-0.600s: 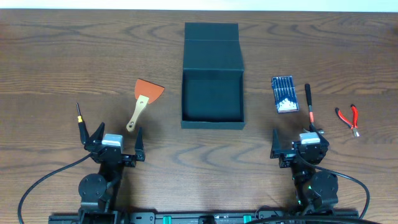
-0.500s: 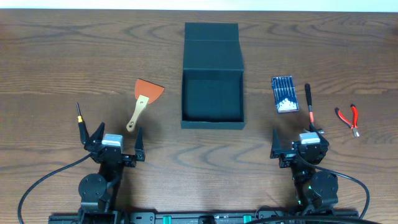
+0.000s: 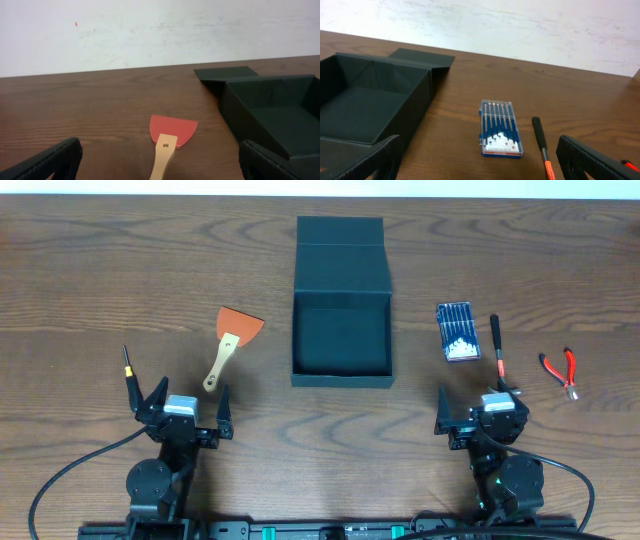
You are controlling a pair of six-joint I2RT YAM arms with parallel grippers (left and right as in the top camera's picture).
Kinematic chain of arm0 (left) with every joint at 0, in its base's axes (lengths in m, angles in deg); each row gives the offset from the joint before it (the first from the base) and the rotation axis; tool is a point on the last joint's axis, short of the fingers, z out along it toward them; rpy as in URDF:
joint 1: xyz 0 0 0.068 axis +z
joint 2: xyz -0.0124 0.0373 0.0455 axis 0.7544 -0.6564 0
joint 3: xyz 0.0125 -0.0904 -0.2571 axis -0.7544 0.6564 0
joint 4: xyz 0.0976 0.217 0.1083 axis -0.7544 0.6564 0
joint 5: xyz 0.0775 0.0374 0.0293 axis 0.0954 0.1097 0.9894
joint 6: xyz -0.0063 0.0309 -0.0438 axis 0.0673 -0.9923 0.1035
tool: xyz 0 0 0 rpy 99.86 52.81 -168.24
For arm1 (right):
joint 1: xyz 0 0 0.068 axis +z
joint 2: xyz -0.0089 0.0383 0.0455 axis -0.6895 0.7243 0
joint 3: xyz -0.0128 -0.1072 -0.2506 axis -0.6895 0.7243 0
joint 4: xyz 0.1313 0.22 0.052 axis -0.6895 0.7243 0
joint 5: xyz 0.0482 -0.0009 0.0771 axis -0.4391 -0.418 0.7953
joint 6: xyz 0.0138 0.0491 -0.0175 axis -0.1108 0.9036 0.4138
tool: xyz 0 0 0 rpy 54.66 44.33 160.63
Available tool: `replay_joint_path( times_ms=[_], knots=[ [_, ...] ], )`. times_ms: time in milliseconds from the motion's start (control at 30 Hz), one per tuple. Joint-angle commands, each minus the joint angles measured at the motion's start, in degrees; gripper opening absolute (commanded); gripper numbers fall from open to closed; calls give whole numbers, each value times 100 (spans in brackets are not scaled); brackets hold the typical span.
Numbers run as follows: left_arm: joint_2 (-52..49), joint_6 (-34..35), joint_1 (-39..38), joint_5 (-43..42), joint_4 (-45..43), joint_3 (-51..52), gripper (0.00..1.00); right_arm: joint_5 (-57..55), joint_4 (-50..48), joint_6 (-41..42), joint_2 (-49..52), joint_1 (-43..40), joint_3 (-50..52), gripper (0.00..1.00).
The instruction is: Pack container
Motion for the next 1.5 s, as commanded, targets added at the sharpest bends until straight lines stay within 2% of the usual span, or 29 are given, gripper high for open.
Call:
replay_joint_path(
  times_ms=[0,1267,1400,1467],
  knots=[
    [28,50,-22,-17,216,85,98,2,-2,66,-42,55,31,99],
    [28,52,-22,-20,216,85,98,179,2,81,-42,55,31,99],
    [28,52,-22,-20,214,85,98,352,-92,424,-42,55,31,99],
    [28,177,-22,-20,181,81,98,579,-153,1034,-42,52,15,99]
  ],
)
